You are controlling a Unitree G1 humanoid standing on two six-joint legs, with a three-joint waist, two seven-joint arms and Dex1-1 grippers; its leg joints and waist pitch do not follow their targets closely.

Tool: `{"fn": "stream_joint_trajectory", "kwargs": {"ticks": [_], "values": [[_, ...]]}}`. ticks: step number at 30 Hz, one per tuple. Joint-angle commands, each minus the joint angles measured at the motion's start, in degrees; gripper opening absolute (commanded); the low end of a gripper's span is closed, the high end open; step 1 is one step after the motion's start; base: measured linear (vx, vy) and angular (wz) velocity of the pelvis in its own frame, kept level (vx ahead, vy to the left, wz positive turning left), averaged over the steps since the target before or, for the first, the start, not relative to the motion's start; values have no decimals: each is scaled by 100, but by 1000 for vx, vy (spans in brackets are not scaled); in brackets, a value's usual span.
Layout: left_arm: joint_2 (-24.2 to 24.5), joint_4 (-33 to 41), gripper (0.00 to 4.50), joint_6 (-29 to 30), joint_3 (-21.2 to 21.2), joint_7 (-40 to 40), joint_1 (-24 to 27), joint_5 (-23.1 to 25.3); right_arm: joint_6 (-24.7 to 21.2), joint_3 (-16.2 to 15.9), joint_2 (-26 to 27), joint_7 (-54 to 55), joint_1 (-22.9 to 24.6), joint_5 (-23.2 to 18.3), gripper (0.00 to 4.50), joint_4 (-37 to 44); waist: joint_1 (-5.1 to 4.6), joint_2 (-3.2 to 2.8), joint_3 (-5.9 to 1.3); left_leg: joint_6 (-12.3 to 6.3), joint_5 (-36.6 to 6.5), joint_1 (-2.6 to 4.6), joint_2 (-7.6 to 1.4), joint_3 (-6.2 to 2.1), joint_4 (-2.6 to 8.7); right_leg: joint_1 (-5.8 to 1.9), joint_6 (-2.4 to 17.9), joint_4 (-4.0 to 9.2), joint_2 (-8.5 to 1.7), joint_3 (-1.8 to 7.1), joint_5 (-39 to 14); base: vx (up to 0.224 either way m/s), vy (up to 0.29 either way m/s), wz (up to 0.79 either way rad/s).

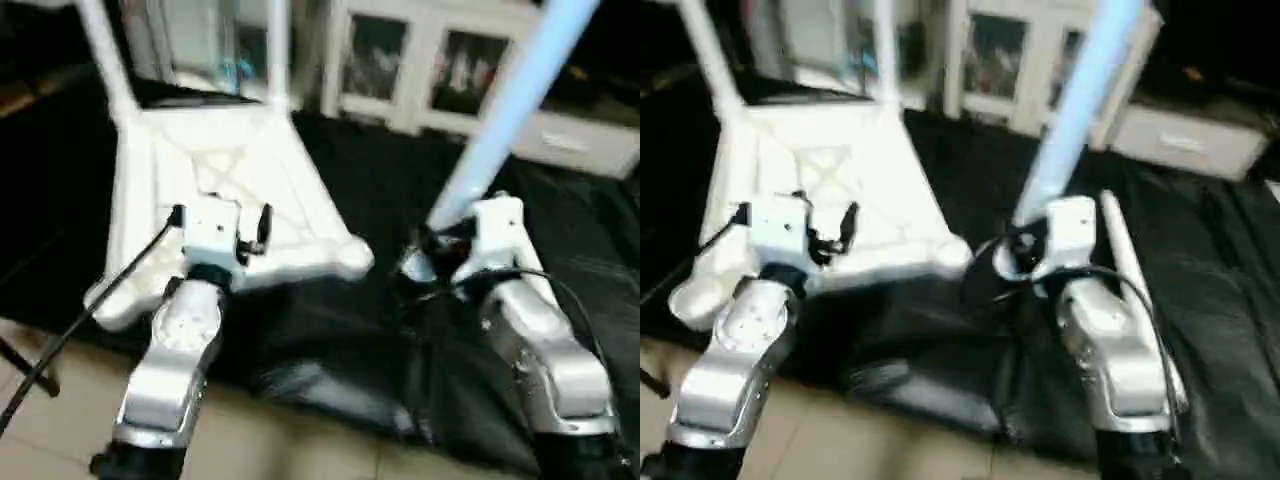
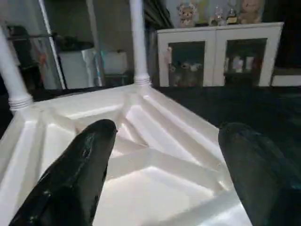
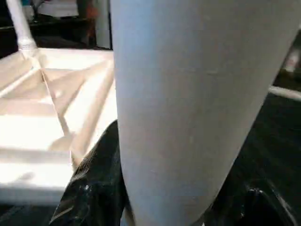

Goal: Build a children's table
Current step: Pick table leg

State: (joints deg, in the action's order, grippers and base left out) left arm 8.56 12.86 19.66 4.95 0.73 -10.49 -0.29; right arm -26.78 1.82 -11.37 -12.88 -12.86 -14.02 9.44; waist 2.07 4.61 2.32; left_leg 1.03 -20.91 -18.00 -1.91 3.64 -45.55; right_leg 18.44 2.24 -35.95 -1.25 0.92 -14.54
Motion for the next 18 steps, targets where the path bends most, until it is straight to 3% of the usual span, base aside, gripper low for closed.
{"fn": "stream_joint_trajectory", "kwargs": {"ticks": [1, 2, 3, 4, 5, 6, 7, 8, 9, 10, 11, 12, 13, 14, 15, 16, 17, 18], "values": [[19, 74, 397, 48, 1, -50, 125, 27, 51, -57, 8, -27, -3, -11, 185, 118, 192, -128, -227, 404, 933, -579, -670, -221, 296, -657, 2504, 618, -1146, 534, 716, 283, 88, 9], [-32, 42, 397, 27, 42, -49, 166, 19, -17, 35, 34, 58, 51, -31, 185, 165, 153, -332, -228, 227, 1513, -437, -763, -127, 1051, -494, 1811, 525, -472, -2, 49, 172, 78, 3], [-32, 42, 397, 27, 42, -49, 166, 19, -17, 35, 34, 58, 51, -31, 185, 165, 98, -441, -252, 51, 1628, -191, -819, -75, 1324, -373, 1371, 493, -190, -258, -372, 164, 124, 16], [-51, 33, 397, 22, 54, -53, 176, 13, -54, 66, 42, 84, 76, -50, 185, 211, -15, -633, -235, -169, 896, 102, -1150, -372, 1479, -20, 928, 40, 43, -433, -765, 190, 136, 6], [-75, 12, 397, 15, 61, -59, 180, 34, -62, 59, 6, 83, 117, -2, 185, 266, -78, -565, -354, 462, -723, 532, -1892, -433, 1622, 453, -134, -730, -215, -381, -907, 190, 136, 6], [-98, -8, 397, 13, 59, -58, 175, 37, -55, 57, -16, 68, 142, 21, 185, 279, 15, -635, -355, 631, -648, 547, -1843, -227, 1616, 552, -314, -717, -251, -424, -730, 179, 108, -19], [-153, -74, 397, 10, 63, -38, 136, 39, -83, 87, -36, 68, 190, 30, 185, 306, 5, -498, -295, 704, -636, 478, -1812, 99, 1734, 599, -371, -754, -293, -534, -311, 145, 74, -40], [-153, -74, 397, 10, 63, -38, 136, 39, -83, 87, -36, 68, 190, 30, 185, 306, 26, -429, -261, 709, -854, 502, -1779, 429, 1855, 634, -176, -634, -364, -627, 106, 145, 74, -40], [-170, -93, 397, 10, 63, -26, 119, 43, -98, 104, -35, 74, 202, 26, 185, 315, 31, -377, -227, 693, -1033, 507, -1779, 560, 1921, 616, -40, -547, -423, -633, 243, 132, 1, -54], [-254, -94, 397, 44, 0, 20, 104, -33, -108, 110, -57, 77, 203, 31, 185, 339, 8, -289, -206, 47, -1114, 319, -1309, 518, 1825, 404, -22, -4, -581, -488, 649, 148, -48, -21], [-315, -88, 397, 68, -45, 52, 101, -89, -109, 112, -75, 76, 204, 36, 185, 357, 64, 100, -379, -371, -989, 41, -726, 743, 1253, -19, 238, 364, -834, -36, 432, 148, -48, -21], [-347, -106, 397, -1, -88, 58, 110, -126, -135, 104, -74, 78, 200, 32, 185, 379, 173, 2, -321, -426, -586, -193, -614, 645, 933, -287, 511, 567, -1300, 355, 59, 146, -57, 5], [-305, -130, 397, -4, -70, 88, 114, -33, -162, 98, -51, 73, 181, 16, 185, 380, 247, 70, -445, -386, 678, -498, -736, 336, 744, -579, 875, 414, -1503, 481, 1023, 136, -50, -9], [-298, -135, 397, -3, -73, 90, 111, -21, -164, 88, -40, 75, 168, 24, 185, 372, 205, 87, -460, -336, 1321, -598, -733, 258, 818, -567, 943, 193, -1344, 376, 2433, 136, -50, -9], [-290, -143, 397, 6, -76, 98, 102, 6, -162, 68, -23, 77, 141, 41, 185, 351, 121, -13, -460, -216, 2563, -630, -727, 256, 1124, -454, 976, -159, -861, 5, 5096, 64, -56, -14], [-303, -146, 397, 9, -83, 102, 95, 6, -156, 64, -22, 78, 128, 45, 185, 335, 77, -49, -444, -196, 3013, -525, -703, 283, 1203, -274, 829, -177, -638, -153, 5674, 0, 0, 0], [-316, -144, 397, 42, -101, 125, 86, 26, -151, 59, -23, 82, 113, 45, 185, 318, 20, -250, -460, -136, 3358, -390, -884, 184, 1185, -152, 691, -139, -444, -290, 4832, 0, 0, 0], [-317, -144, 397, 51, -115, 155, 73, 61, -137, 47, -28, 83, 94, 52, 185, 287, 2, -270, -455, -22, 3287, -322, -1015, 139, 1183, -106, 767, -92, -419, -303, 4131, 0, 0, 0]]}}
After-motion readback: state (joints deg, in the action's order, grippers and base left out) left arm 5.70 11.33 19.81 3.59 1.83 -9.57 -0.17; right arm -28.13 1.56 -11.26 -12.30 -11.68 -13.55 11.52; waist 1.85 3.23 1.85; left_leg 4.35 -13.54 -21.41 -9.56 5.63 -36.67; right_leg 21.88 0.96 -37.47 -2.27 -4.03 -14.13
